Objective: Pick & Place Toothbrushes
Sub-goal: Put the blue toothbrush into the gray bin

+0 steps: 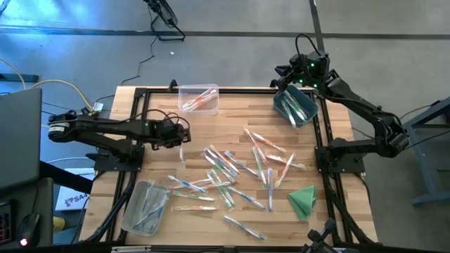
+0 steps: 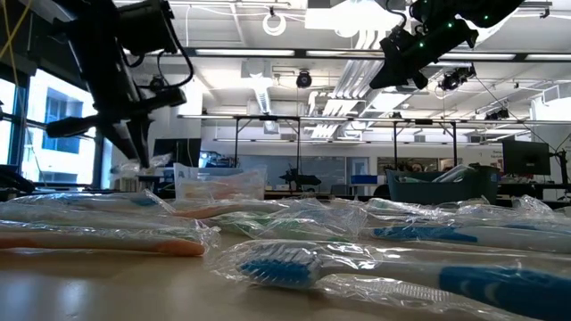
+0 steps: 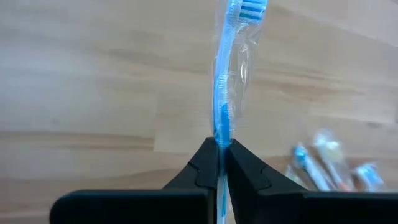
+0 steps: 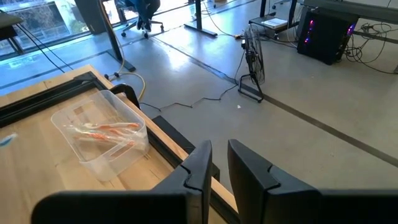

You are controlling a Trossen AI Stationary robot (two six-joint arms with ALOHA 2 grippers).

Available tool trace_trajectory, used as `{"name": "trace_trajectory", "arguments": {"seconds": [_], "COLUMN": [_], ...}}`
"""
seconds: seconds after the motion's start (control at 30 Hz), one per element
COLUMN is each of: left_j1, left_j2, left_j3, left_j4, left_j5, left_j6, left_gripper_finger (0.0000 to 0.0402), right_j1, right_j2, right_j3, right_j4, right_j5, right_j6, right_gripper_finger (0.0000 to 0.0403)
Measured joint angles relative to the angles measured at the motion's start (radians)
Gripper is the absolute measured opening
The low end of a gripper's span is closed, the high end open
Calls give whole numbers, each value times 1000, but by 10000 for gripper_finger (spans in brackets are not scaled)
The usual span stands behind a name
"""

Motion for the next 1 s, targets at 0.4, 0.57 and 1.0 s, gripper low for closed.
{"name": "trace_trajectory", "arguments": {"seconds": [0.4,0.57,1.0], "left_j1": [0,0,-69], "left_j2": [-86,-81,-69], "left_j3": [91,198,261], "left_j4": [-2,-89,-185], "left_j5": [-1,1,161], "left_j6": [268,357,245], "left_gripper_finger": [8,8,8], "right_j1": [0,0,0], "right_j2": [0,0,0], "right_j3": [0,0,0], "right_j4": [0,0,0], "right_j5": [3,3,3], "right_j6": [8,23,54], "right_gripper_finger": [45,45,45]}}
